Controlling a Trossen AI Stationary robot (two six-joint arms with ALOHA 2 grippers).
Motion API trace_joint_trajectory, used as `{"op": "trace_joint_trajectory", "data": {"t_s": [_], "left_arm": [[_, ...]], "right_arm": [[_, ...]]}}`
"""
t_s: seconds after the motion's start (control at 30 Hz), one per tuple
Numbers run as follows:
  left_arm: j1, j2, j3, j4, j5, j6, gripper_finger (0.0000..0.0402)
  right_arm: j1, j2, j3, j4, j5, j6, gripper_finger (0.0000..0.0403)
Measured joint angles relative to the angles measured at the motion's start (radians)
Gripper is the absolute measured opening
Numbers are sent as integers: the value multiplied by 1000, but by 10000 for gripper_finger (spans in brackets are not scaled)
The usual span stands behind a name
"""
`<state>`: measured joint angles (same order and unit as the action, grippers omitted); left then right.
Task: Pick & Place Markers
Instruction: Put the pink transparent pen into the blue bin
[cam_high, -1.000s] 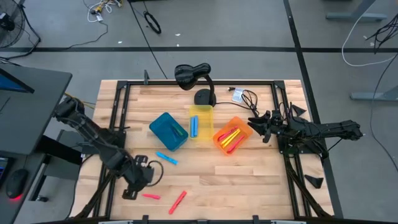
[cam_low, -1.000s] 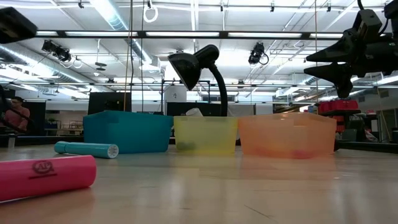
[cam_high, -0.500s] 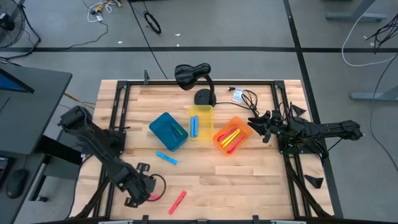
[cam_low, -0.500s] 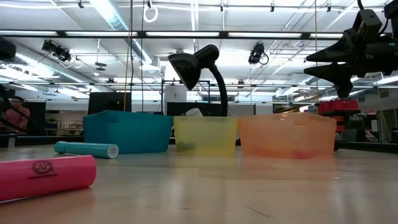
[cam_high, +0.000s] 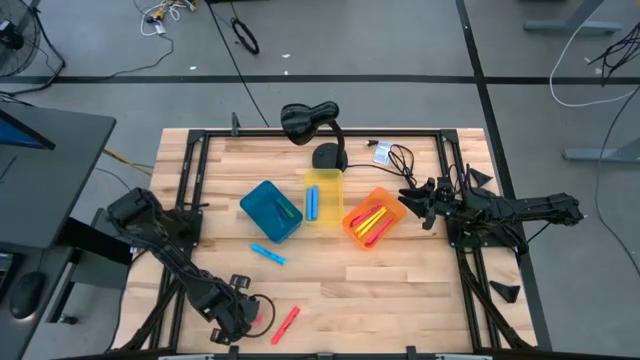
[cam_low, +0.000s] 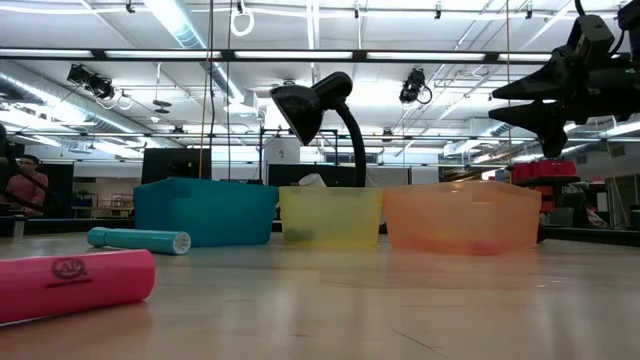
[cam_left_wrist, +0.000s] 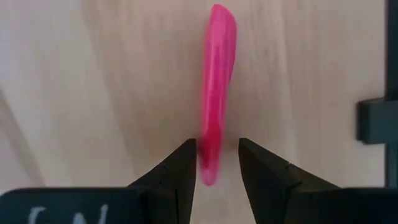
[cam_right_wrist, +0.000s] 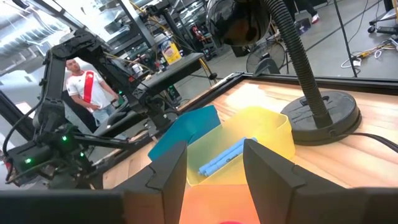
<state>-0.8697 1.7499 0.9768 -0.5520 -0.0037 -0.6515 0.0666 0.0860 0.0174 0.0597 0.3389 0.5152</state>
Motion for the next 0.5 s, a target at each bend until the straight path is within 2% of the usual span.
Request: {"op": "trace_joint_trajectory", "data": {"t_s": [0.37, 0.5], "left_arm": [[-14, 28, 1, 18, -65, -1, 125], [-13, 29, 0, 18, -74, -1, 101]], "right_arm": [[0, 0, 0, 0, 0, 0, 160], [0, 0, 0, 0, 0, 0, 160]]}}
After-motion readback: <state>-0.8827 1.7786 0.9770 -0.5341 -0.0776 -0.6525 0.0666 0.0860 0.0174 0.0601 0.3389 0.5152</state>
